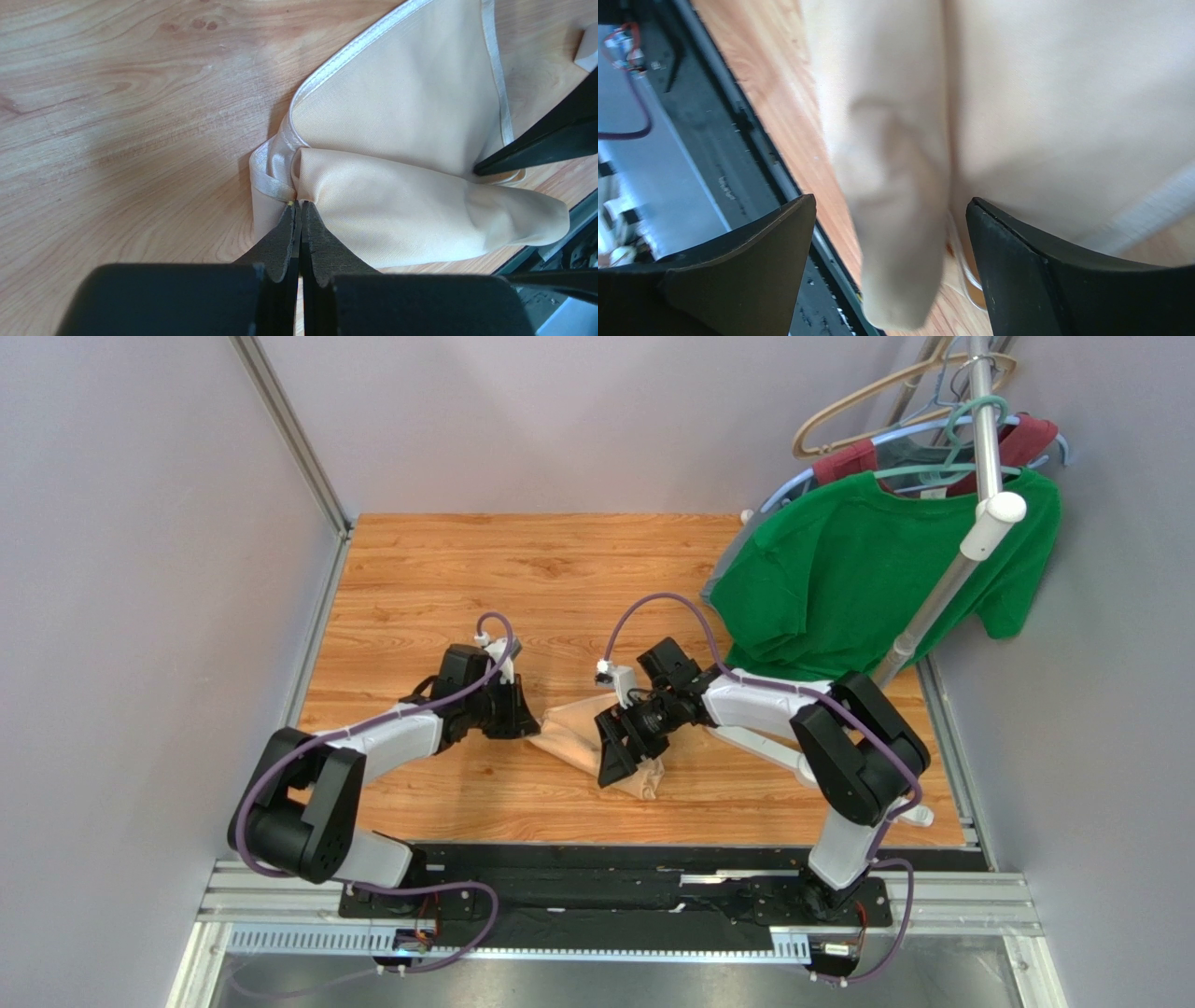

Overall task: Fold the napkin, place the utensils inside, and roll it up
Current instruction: Roll the napkin with the utensil

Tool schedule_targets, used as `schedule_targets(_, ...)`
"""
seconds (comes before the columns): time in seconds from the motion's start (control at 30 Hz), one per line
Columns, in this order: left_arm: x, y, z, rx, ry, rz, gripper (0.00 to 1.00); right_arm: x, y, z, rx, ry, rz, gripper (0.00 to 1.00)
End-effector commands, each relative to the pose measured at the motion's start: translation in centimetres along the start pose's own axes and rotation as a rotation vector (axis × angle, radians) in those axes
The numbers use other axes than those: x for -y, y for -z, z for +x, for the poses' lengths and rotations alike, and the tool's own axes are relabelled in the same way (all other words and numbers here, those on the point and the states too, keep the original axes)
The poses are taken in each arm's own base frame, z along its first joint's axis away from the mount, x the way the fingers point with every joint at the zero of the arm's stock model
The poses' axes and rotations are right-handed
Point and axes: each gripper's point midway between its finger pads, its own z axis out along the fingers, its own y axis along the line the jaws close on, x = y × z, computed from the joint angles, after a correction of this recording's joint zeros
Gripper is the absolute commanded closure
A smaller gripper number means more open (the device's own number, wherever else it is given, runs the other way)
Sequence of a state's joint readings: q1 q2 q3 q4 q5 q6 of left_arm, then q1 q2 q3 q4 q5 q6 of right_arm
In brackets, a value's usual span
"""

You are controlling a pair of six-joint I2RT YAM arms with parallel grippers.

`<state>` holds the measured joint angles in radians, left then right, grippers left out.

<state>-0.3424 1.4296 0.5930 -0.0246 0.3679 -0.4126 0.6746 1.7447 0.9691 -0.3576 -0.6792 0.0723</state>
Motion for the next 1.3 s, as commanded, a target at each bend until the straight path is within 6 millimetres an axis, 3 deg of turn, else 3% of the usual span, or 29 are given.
schedule_targets(0.0, 0.1, -0.1, -0.5, -0.023, -0.013, 0.002, 1.00, 2.1, 1.4, -0.2, 0.021, 0.045, 0.208, 0.14)
schedule_targets(0.23, 0.2, -0.2, -0.7, -0.045, 0.002, 0.001, 1.00, 1.4, 4.1, -2.8, 0.183, 0.236, 0.446, 0.14)
schedule_targets(0.4, 0.4, -0.4, -1.0, -0.058, 0.012, -0.002, 1.00, -2.7, 4.7, -3.0, 0.238, 0.461, 0.488, 0.16)
schedule_targets(0.47, 0.3, -0.4, -1.0, -0.064, 0.016, -0.005, 1.00, -3.2, 4.6, -2.6, 0.237, 0.509, 0.529, 0.19)
schedule_targets(0.73, 0.3, -0.6, -0.9, -0.074, 0.023, -0.005, 1.00, -3.2, 2.1, 0.2, 0.143, 0.536, 0.522, 0.32)
schedule_targets(0.93, 0.3, -0.5, -1.0, -0.075, 0.025, -0.004, 1.00, -2.1, 0.7, 1.3, 0.093, 0.513, 0.538, 0.45)
schedule_targets(1.27, 0.7, -0.5, -1.2, -0.073, 0.025, 0.008, 1.00, -0.4, -1.2, 3.5, 0.004, 0.462, 0.547, 0.53)
